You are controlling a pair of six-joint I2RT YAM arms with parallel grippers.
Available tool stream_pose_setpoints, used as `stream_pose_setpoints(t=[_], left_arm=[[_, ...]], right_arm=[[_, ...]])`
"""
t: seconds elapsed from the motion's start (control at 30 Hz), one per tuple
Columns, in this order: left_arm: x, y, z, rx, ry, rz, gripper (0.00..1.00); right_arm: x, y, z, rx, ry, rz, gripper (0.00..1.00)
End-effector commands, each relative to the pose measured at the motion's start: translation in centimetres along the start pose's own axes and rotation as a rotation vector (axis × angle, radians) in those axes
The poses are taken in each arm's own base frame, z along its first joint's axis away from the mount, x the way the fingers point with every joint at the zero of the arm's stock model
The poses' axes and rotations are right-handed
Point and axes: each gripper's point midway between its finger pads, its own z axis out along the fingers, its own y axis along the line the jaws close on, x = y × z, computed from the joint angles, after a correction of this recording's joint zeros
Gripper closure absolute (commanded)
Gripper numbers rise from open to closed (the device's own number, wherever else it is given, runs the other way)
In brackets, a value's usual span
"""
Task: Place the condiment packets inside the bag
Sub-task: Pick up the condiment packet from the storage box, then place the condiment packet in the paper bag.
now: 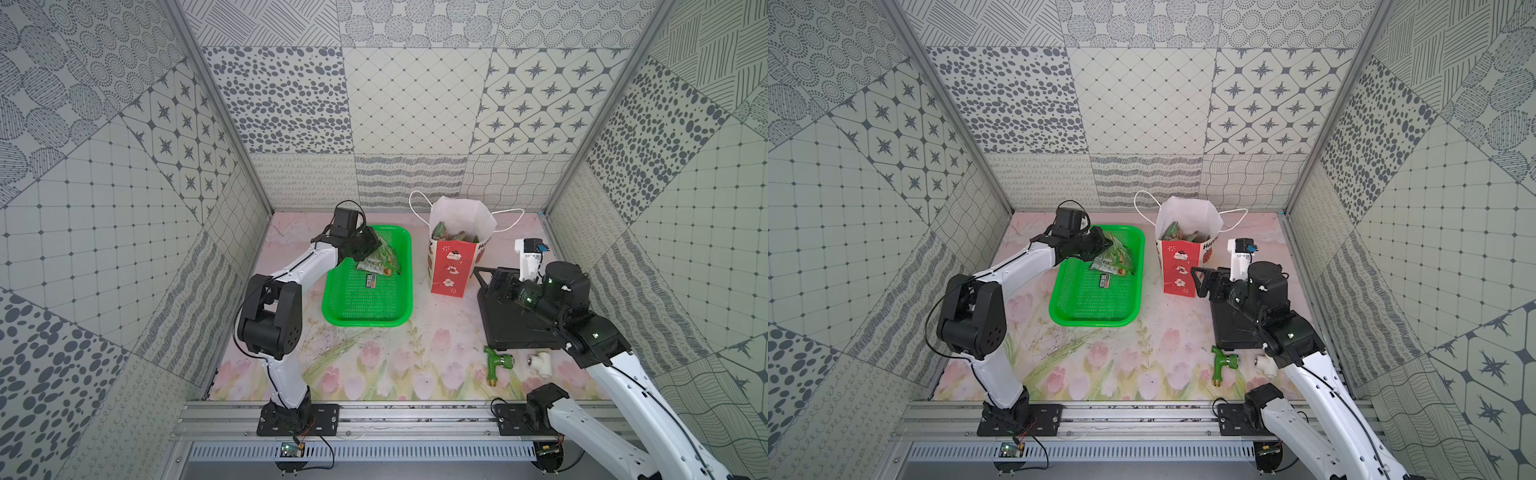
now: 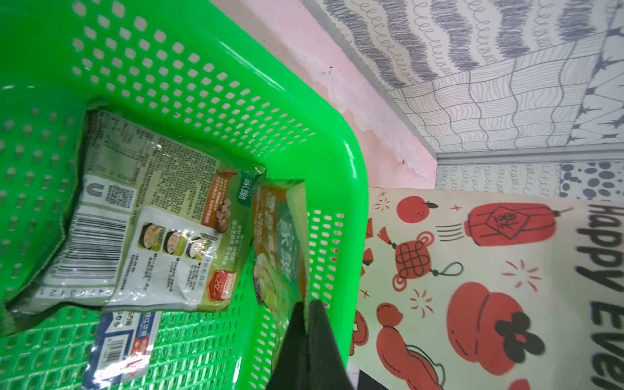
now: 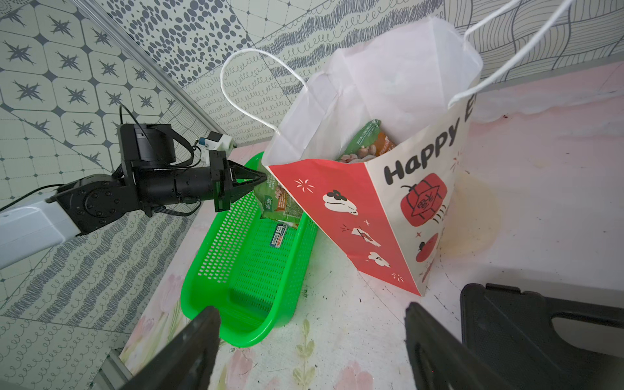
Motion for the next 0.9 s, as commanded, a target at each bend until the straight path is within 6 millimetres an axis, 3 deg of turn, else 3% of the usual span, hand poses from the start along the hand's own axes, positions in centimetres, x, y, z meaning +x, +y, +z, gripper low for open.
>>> stream_pose_setpoints(t=[0.0, 0.27, 0.4, 0.53, 0.73, 0.87], left_arm=[[-0.8, -5.5, -4.5, 0.102, -0.063, 0.099, 1.0], [-1.0, -13.6, -12.2, 0.193, -0.169, 0.241, 1.0], [-0.7, -17.9, -15.8, 0.289, -0.181, 0.291, 1.0], [0.1, -21.7, -18.7, 0.379, -0.183, 0.334, 1.0], [1.9, -26.0, -21.5, 0.482, -0.184, 0.398, 1.0], [3.4, -28.1, -21.4, 0.517, -0.133, 0.431, 1.0]], right_arm=[[0.3, -0.2, -0.3, -0.007, -0.022, 0.024, 0.12], [1.6, -0.8, -1.1, -0.003, -0.027, 0.055, 0.12], [2.2, -1.1, -1.5, 0.002, -0.029, 0.062, 0.03], [2.8, -1.6, -1.8, 0.014, -0.029, 0.07, 0.03], [3.6, -2.0, -1.7, 0.019, -0.015, 0.079, 0.03], [3.9, -2.0, -1.6, 0.017, -0.007, 0.084, 0.03]])
